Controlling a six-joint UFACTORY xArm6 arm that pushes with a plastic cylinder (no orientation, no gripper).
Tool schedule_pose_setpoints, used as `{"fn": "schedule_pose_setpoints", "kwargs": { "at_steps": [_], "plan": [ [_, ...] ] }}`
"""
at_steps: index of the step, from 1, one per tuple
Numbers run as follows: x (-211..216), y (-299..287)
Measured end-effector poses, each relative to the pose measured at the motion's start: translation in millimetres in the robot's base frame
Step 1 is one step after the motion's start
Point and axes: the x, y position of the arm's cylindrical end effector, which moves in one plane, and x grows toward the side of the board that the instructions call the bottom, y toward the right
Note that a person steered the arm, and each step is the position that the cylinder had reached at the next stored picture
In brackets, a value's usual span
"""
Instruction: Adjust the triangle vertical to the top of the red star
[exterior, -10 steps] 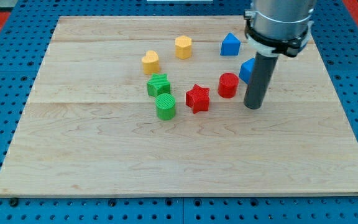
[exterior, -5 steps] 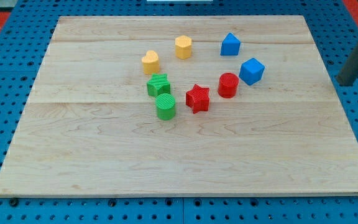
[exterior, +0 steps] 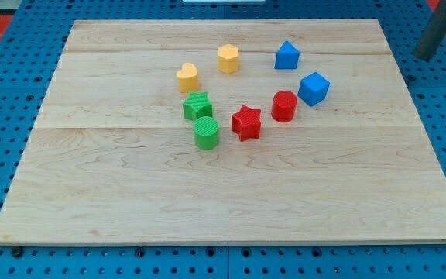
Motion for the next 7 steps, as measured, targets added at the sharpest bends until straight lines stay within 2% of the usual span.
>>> {"fn": "schedule_pose_setpoints", "kwargs": {
  "at_steps": [4, 5, 6, 7],
  "plan": [
    [-5.1, 0.1],
    [-2.8, -14.7],
    [21.4, -55.6],
    [-5.9, -104.6]
  ]
}}
